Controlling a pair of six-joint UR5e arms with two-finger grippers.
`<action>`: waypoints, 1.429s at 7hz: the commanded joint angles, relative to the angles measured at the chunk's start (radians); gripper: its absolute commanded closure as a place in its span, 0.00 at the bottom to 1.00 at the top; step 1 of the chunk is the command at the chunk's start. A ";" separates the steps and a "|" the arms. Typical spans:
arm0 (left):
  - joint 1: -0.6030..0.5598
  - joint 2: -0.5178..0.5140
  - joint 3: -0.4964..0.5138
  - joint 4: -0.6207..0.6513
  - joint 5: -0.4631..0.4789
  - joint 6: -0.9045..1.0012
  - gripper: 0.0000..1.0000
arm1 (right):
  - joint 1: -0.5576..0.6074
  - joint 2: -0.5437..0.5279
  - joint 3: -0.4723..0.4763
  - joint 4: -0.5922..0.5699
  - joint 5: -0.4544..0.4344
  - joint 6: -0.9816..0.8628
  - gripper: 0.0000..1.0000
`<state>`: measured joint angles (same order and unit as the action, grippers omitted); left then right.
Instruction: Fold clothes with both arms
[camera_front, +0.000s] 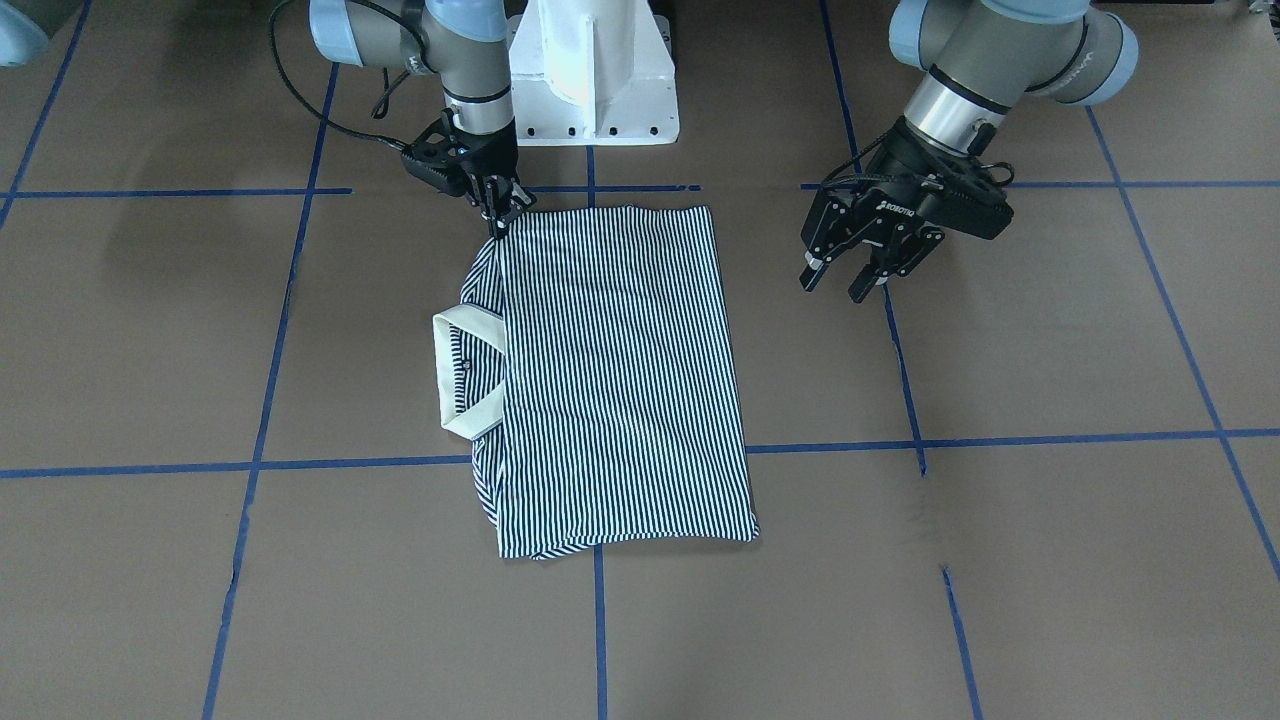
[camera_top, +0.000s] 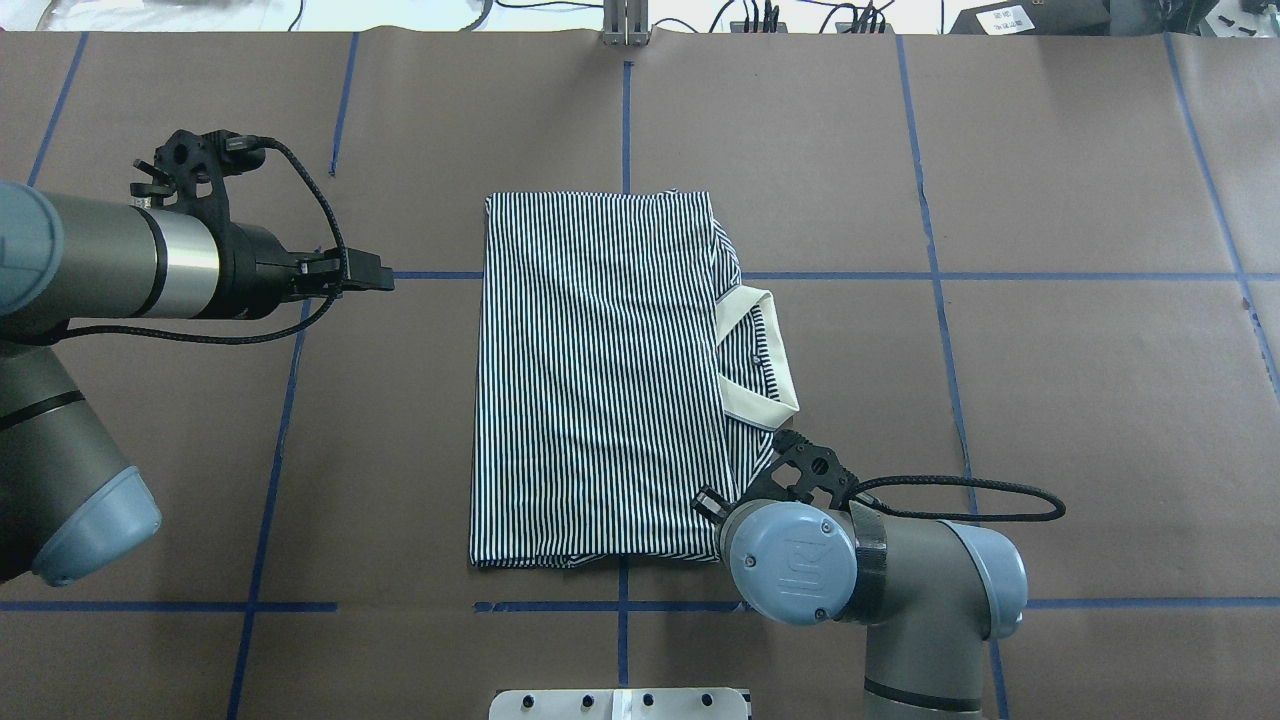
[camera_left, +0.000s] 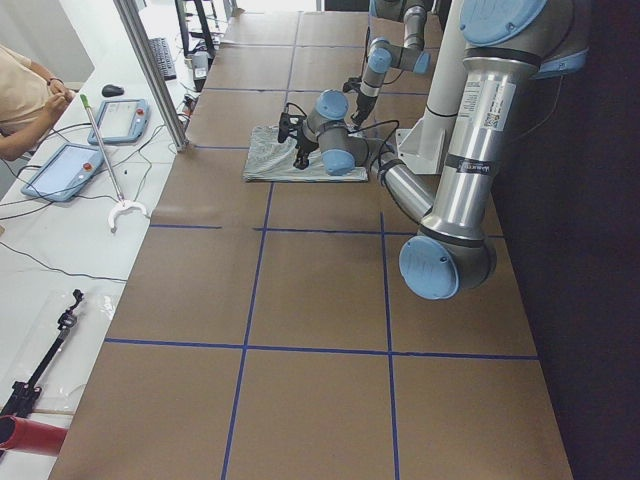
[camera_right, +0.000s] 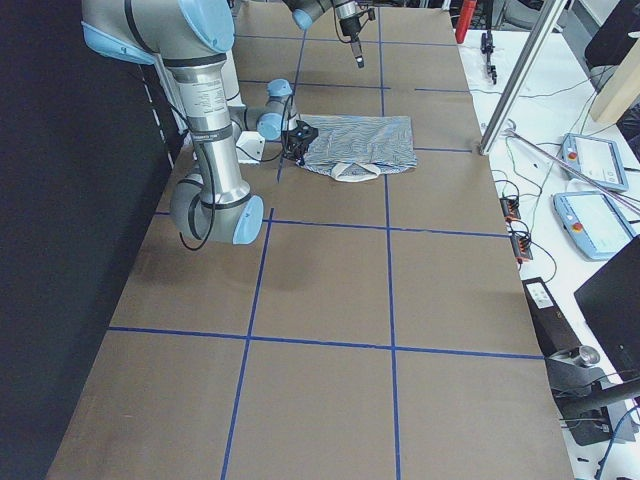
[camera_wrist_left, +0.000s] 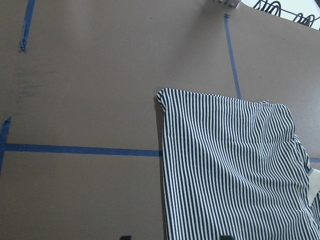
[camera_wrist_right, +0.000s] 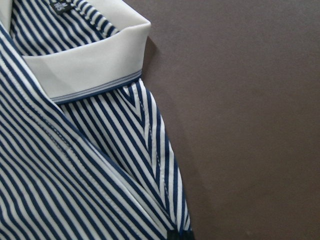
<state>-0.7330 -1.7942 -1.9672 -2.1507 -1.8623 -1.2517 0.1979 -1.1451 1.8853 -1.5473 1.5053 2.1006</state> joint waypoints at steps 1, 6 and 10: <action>0.001 0.004 -0.010 0.000 0.000 -0.017 0.33 | 0.014 0.001 0.018 -0.001 0.050 -0.001 1.00; 0.315 -0.004 -0.019 0.002 0.219 -0.439 0.33 | 0.017 -0.022 0.063 -0.001 0.056 -0.005 1.00; 0.480 0.003 0.073 0.003 0.330 -0.524 0.33 | 0.015 -0.019 0.063 0.001 0.056 -0.005 1.00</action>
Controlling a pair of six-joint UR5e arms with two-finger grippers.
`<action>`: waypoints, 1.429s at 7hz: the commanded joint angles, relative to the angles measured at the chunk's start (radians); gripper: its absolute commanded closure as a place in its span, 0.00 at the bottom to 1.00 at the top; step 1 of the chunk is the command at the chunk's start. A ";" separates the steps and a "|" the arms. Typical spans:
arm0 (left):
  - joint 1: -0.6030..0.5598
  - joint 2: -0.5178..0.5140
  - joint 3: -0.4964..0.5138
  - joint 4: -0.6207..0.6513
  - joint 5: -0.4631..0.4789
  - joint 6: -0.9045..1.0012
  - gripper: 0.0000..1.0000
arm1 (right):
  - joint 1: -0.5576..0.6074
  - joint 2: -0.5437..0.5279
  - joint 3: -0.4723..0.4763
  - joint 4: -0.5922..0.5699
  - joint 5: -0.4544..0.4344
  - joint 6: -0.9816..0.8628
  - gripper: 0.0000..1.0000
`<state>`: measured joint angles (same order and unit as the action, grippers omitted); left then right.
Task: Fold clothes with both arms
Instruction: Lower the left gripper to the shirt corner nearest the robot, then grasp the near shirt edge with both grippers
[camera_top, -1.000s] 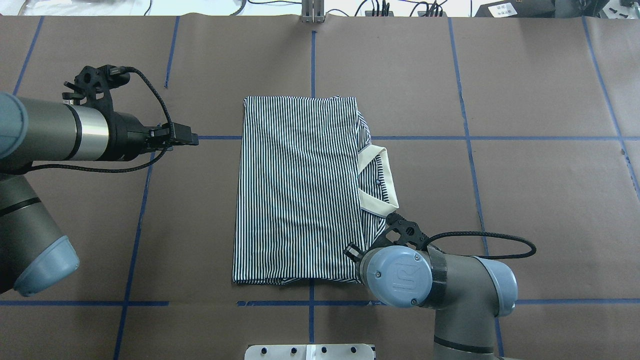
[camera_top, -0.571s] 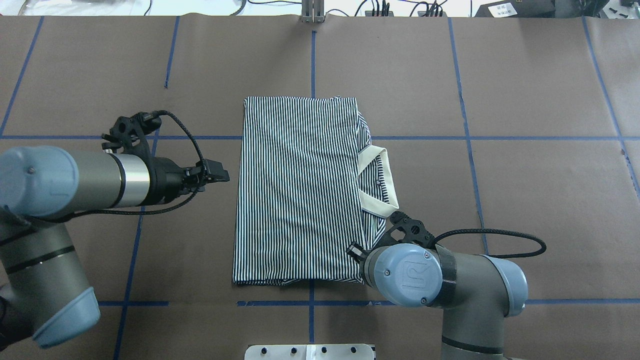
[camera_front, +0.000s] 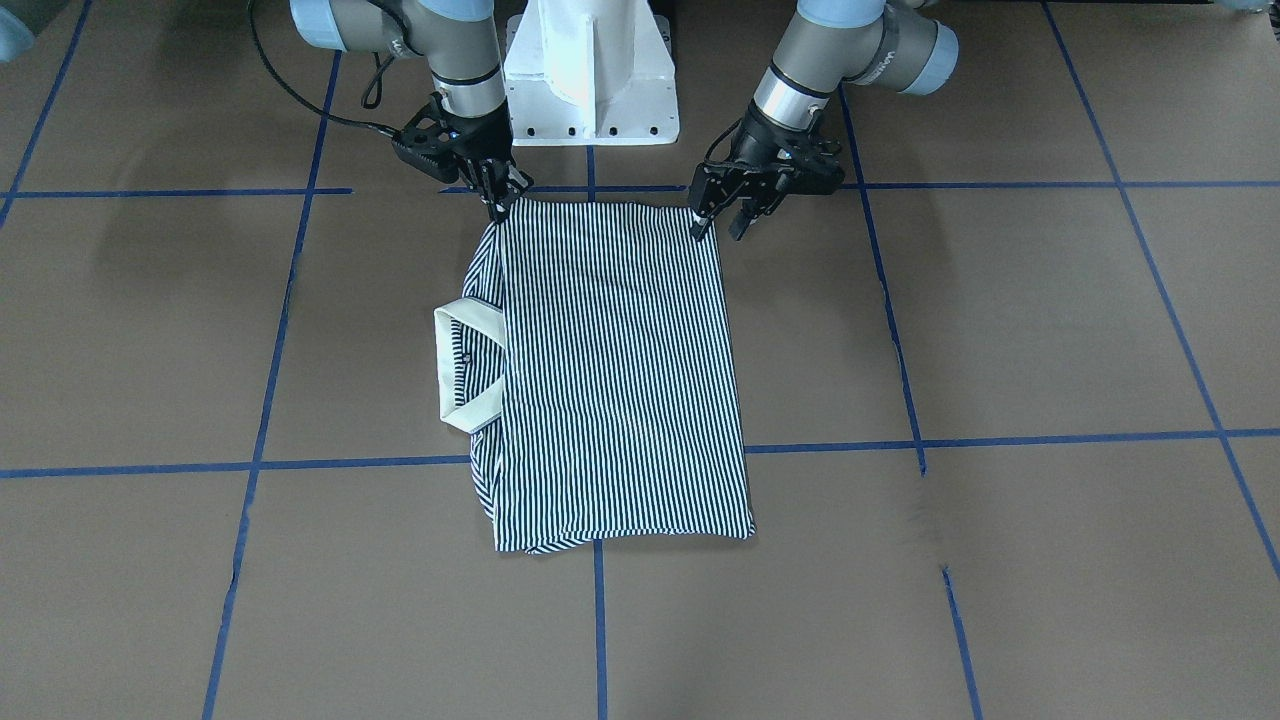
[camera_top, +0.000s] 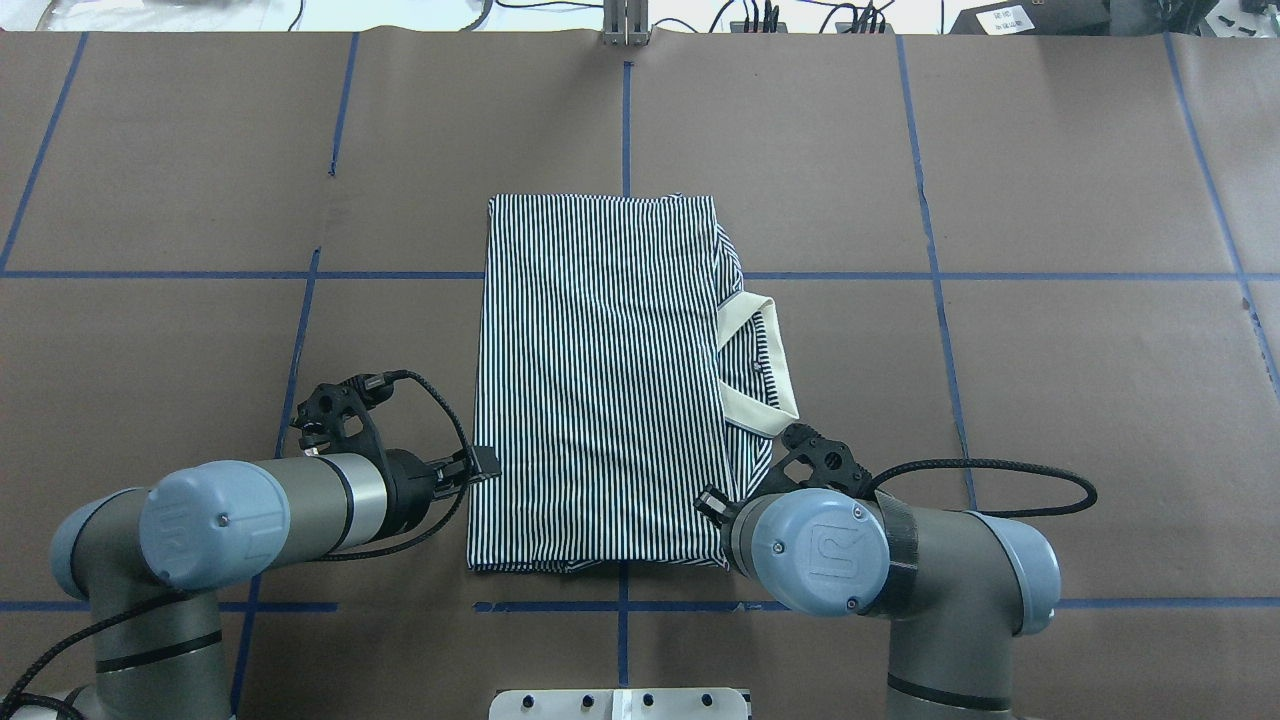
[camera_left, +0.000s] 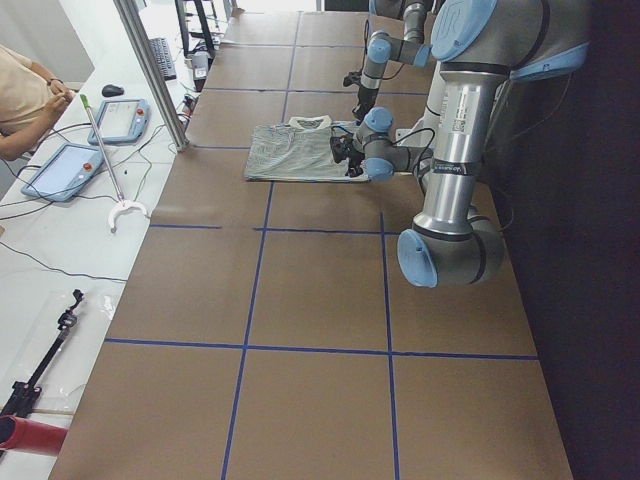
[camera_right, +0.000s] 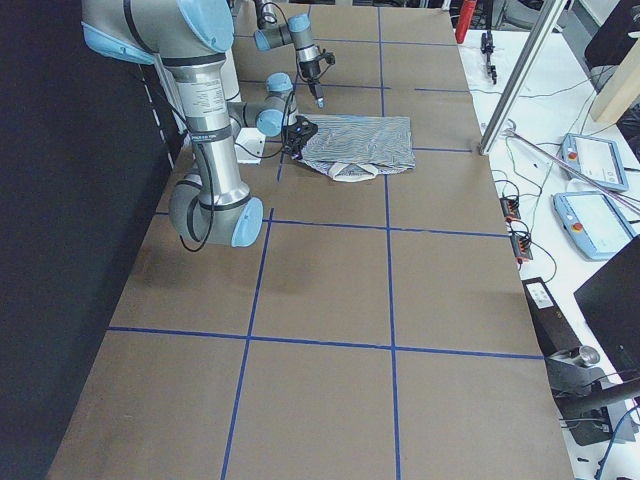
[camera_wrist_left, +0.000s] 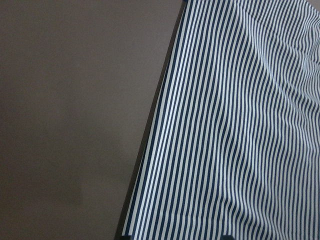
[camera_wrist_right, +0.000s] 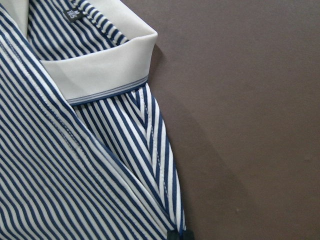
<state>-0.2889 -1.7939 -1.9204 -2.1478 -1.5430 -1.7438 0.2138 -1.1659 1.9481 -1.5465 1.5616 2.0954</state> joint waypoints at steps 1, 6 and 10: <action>0.043 0.002 0.027 0.000 0.011 -0.034 0.33 | -0.001 0.002 0.000 0.000 0.000 0.000 1.00; 0.071 -0.004 0.001 0.084 0.004 -0.034 0.41 | -0.001 0.003 0.000 0.000 0.000 0.000 1.00; 0.091 -0.007 0.006 0.092 -0.038 -0.079 0.43 | 0.001 0.000 0.002 0.000 0.000 0.002 1.00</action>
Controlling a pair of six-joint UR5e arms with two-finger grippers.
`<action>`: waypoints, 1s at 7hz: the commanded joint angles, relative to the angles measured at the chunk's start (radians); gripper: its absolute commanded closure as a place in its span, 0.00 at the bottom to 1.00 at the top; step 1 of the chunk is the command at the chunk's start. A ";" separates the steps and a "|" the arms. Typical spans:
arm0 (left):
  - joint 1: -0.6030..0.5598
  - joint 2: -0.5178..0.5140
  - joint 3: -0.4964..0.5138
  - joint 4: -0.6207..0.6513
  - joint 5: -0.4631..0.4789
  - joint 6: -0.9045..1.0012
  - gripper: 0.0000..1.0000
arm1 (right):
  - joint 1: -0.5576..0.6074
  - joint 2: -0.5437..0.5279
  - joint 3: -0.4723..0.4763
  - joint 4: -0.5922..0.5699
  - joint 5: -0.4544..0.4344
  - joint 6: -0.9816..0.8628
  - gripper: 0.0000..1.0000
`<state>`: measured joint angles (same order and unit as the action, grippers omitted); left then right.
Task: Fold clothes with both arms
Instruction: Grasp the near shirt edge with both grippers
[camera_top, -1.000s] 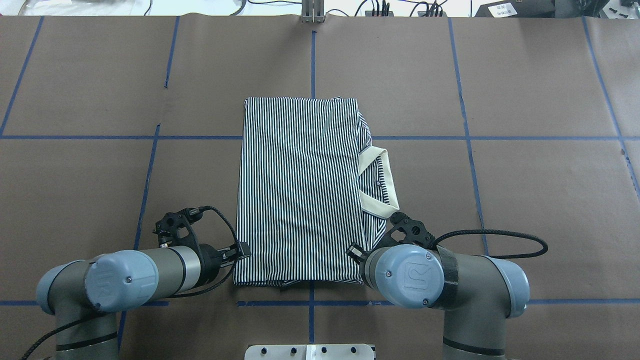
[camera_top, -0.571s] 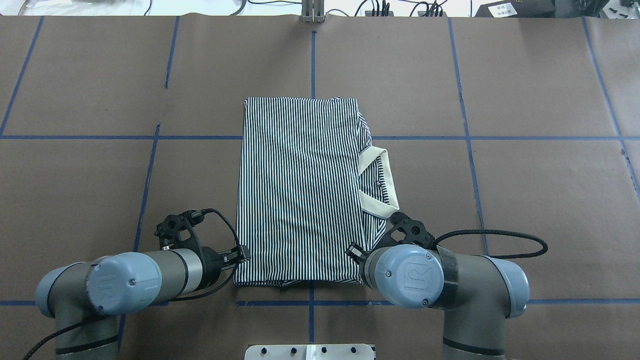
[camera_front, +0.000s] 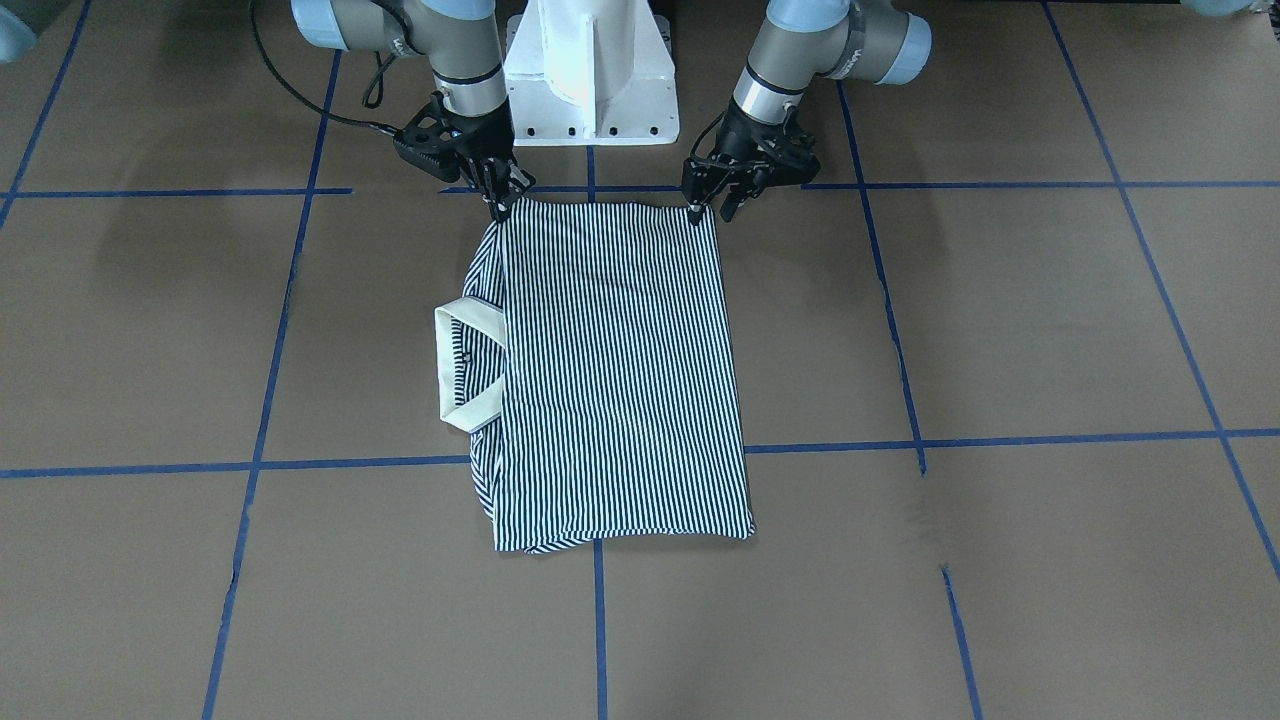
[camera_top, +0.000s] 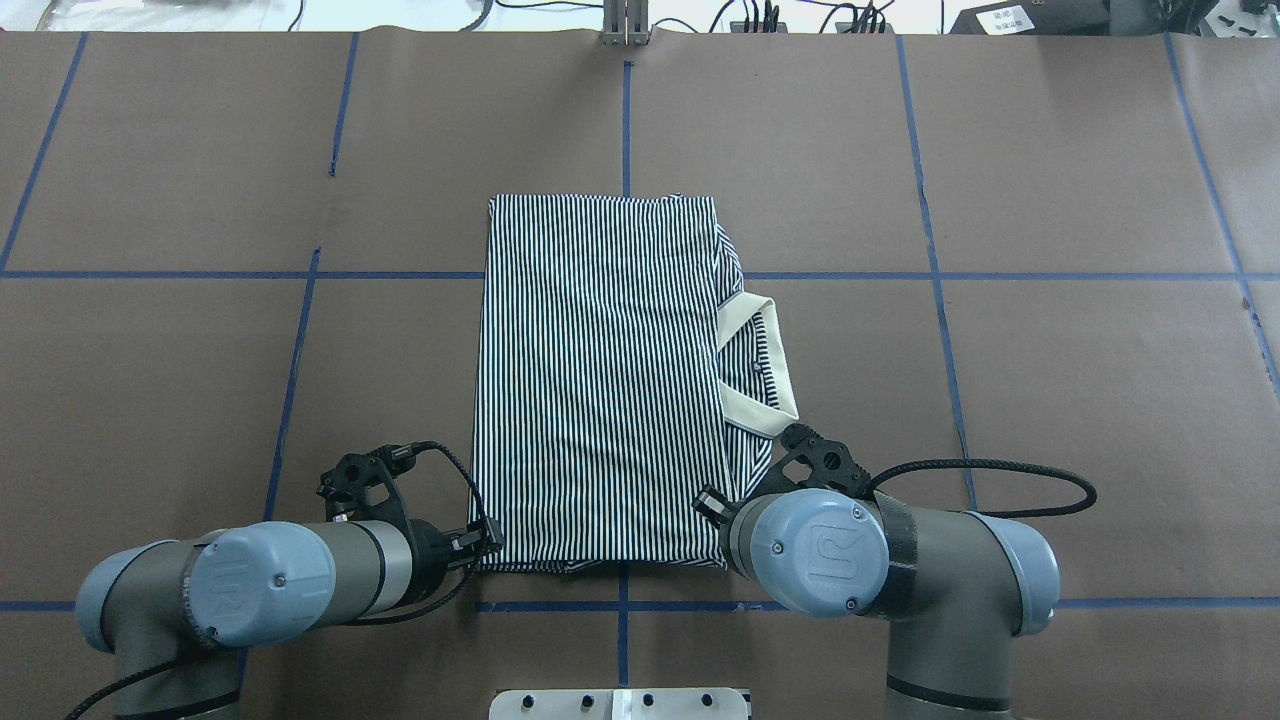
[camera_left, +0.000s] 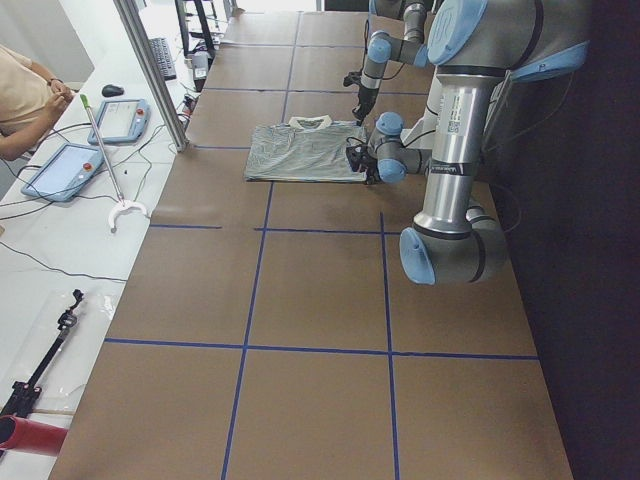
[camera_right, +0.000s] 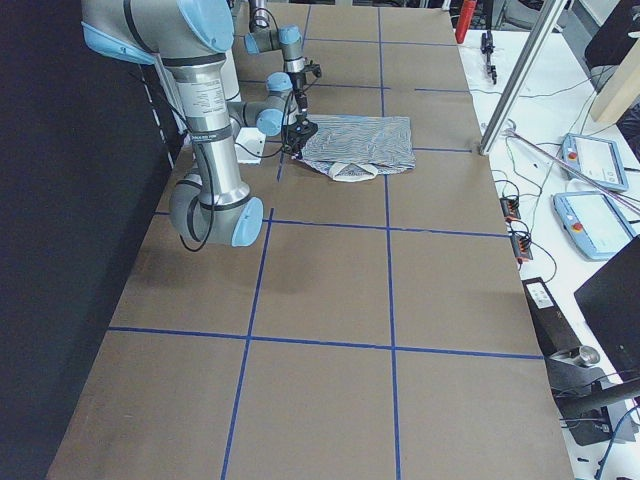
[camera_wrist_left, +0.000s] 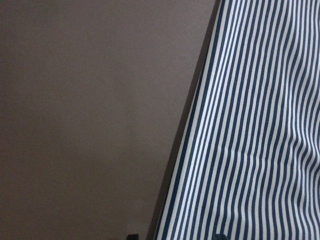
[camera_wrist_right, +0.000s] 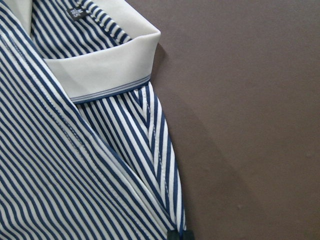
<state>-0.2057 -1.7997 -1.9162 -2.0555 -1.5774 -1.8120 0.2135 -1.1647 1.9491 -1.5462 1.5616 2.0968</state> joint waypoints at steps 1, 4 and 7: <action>0.009 -0.004 -0.001 0.003 -0.004 -0.010 0.49 | 0.001 -0.001 0.002 0.000 0.000 0.000 1.00; 0.009 -0.006 -0.003 0.015 -0.004 -0.010 1.00 | 0.003 -0.009 0.008 -0.002 0.000 -0.001 1.00; 0.017 -0.006 -0.143 0.138 -0.015 -0.015 1.00 | 0.003 -0.027 0.026 0.000 0.000 0.002 1.00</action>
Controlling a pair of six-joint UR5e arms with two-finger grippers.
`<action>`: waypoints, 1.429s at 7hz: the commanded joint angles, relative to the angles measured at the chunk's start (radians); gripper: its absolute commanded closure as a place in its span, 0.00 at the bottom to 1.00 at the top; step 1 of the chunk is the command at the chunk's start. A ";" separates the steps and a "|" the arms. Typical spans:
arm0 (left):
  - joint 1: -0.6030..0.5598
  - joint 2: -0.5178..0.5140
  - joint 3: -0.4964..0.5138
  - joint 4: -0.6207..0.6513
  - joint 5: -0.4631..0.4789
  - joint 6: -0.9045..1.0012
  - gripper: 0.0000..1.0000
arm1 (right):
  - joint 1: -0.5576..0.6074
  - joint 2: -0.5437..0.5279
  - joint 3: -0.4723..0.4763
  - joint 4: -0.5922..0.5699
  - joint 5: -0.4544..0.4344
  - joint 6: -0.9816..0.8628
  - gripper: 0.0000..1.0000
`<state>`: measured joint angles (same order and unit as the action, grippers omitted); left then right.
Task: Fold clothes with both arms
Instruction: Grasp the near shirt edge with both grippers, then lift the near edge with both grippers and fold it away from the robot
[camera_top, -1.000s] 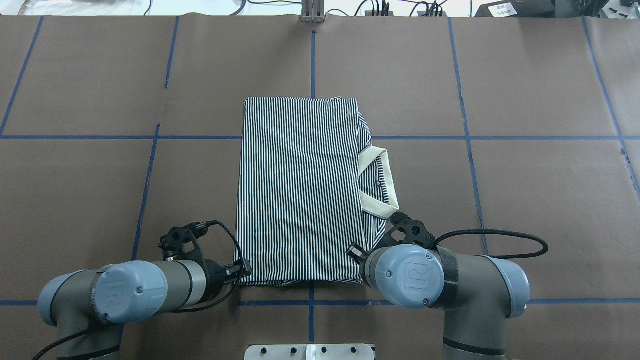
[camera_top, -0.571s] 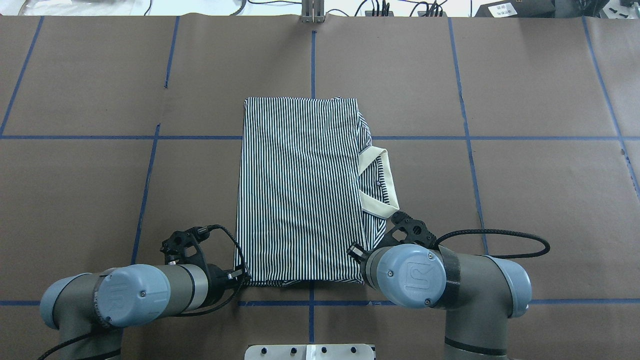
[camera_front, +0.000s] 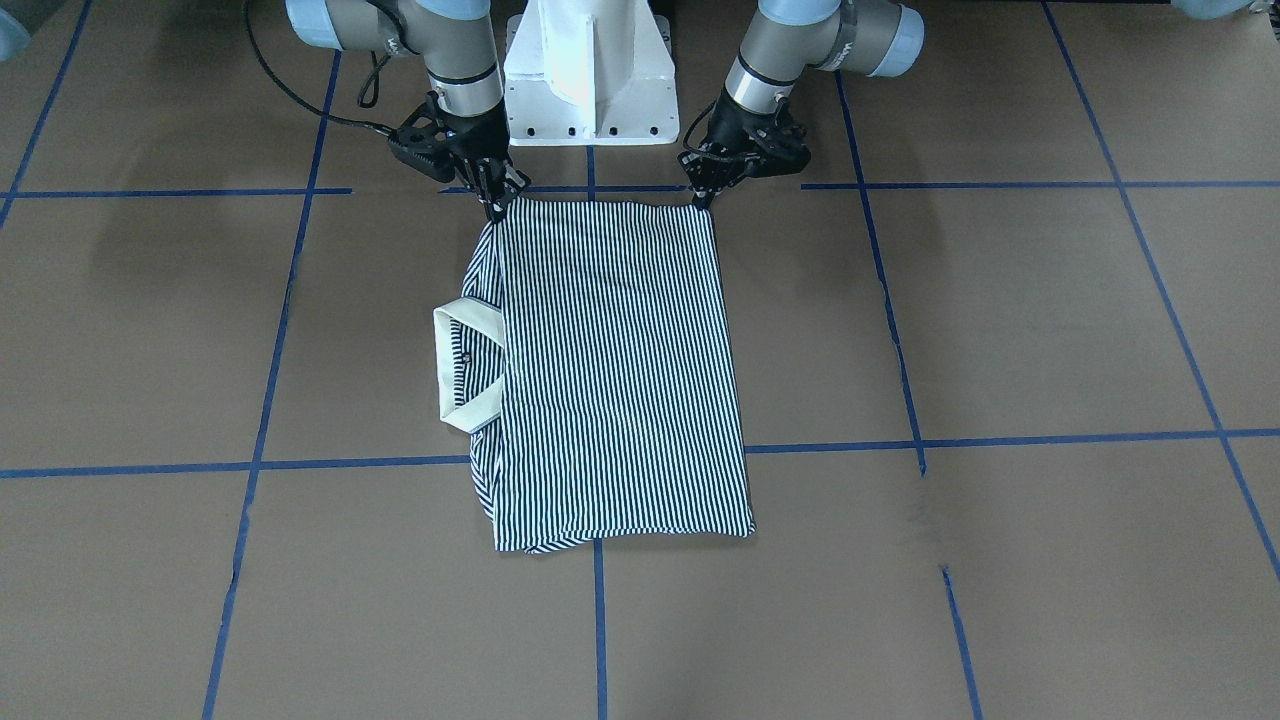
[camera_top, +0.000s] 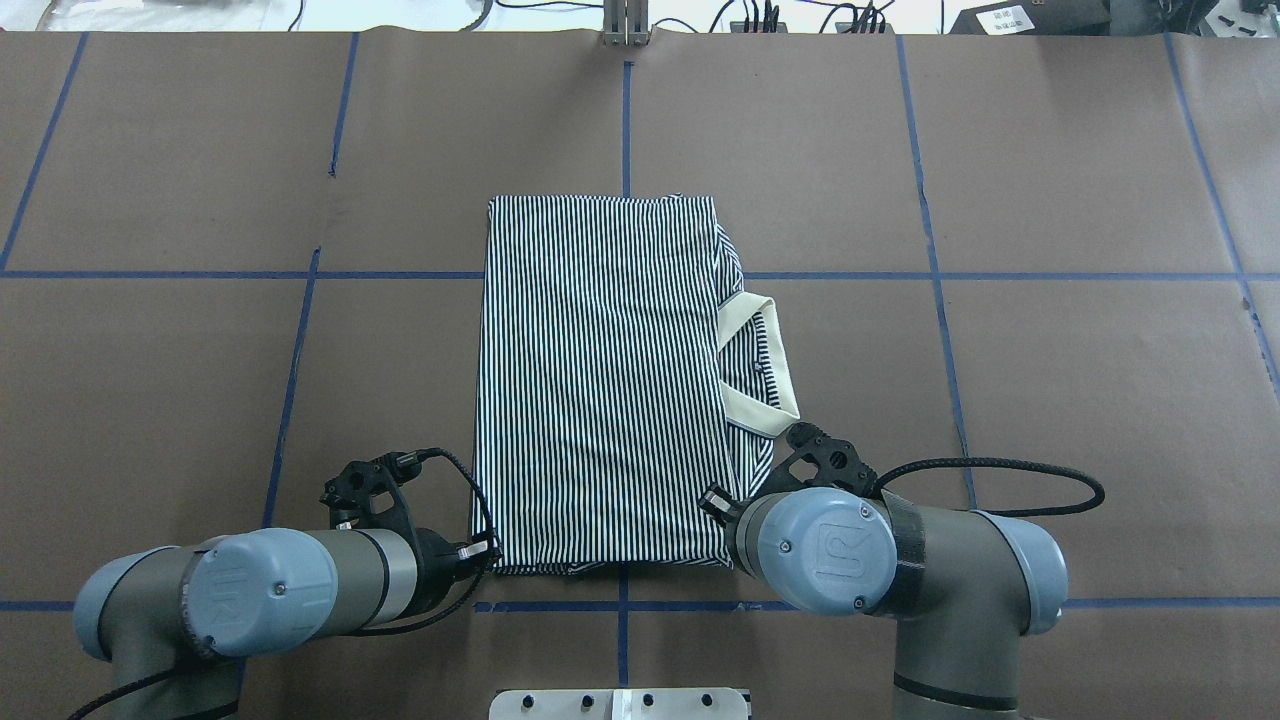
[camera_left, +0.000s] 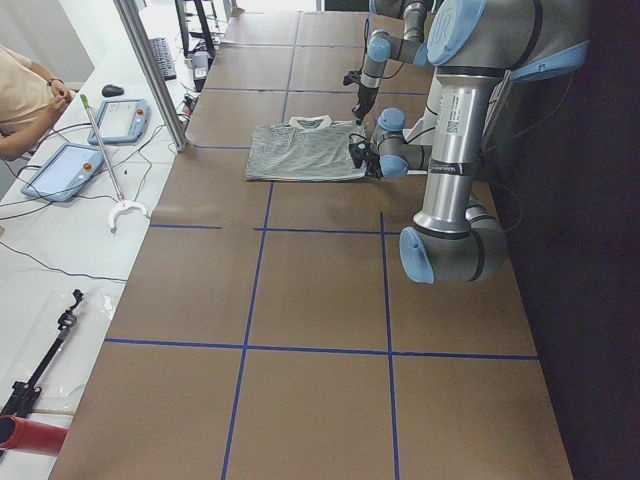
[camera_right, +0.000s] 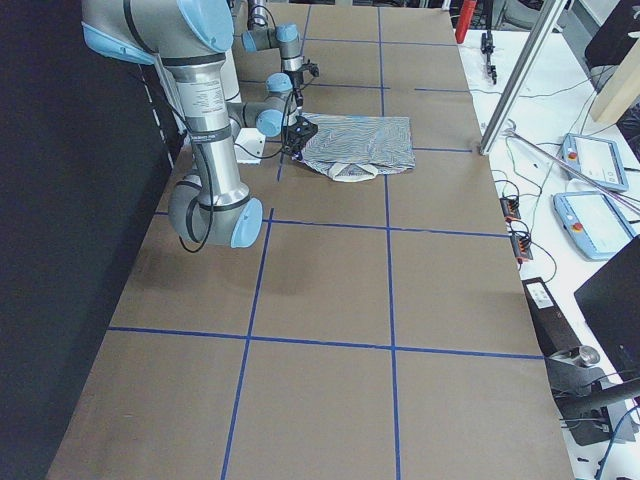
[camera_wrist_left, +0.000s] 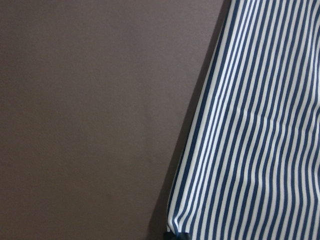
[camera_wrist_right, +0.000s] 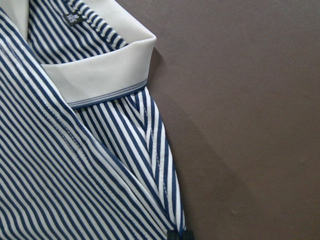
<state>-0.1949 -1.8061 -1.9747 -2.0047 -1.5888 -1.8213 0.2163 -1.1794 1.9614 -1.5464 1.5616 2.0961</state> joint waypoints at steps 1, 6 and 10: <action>0.059 0.001 -0.149 0.140 -0.002 -0.071 1.00 | -0.017 -0.055 0.087 -0.001 0.000 0.005 1.00; -0.181 -0.105 -0.218 0.294 -0.080 0.135 1.00 | 0.241 0.123 0.091 -0.135 0.191 -0.062 1.00; -0.357 -0.228 0.078 0.210 -0.122 0.353 1.00 | 0.405 0.392 -0.354 -0.076 0.289 -0.207 1.00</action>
<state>-0.5180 -1.9897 -2.0023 -1.7495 -1.7089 -1.5223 0.5747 -0.8664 1.7542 -1.6598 1.7961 1.9235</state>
